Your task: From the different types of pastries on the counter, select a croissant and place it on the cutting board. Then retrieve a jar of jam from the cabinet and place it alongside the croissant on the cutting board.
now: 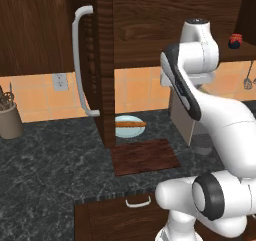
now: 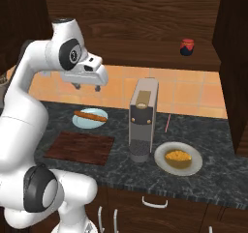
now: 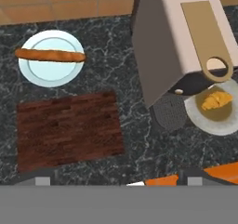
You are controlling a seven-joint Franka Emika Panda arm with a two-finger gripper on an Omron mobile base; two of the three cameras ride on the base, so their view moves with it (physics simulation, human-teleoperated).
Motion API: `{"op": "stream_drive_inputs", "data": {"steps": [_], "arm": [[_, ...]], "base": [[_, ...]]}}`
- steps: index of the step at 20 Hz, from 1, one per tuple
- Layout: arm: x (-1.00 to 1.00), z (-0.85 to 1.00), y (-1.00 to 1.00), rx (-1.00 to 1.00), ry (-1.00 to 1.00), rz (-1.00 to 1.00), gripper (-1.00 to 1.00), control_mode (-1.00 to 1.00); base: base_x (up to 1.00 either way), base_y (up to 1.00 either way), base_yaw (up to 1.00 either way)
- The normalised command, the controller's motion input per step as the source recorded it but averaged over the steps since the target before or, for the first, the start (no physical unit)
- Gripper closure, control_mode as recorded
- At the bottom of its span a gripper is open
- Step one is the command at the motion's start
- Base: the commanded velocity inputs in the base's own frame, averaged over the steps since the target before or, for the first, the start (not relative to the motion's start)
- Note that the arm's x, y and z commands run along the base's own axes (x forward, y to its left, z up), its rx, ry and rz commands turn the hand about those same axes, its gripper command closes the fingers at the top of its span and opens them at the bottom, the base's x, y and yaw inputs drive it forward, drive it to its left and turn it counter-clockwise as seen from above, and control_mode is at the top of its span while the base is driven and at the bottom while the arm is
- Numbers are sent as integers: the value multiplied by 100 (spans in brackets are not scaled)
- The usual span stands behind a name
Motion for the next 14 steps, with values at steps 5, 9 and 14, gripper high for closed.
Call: {"op": "stream_drive_inputs", "data": {"steps": [5, 9, 14], "arm": [[-10, 30, -60, -2, -2, -21, -100, -100], [-2, 27, -34, -8, -9, -29, -100, -100], [-10, 37, -41, -5, -15, -22, -100, -100]], "base": [[0, 0, 0], [0, 0, 0], [0, 0, 0]]}}
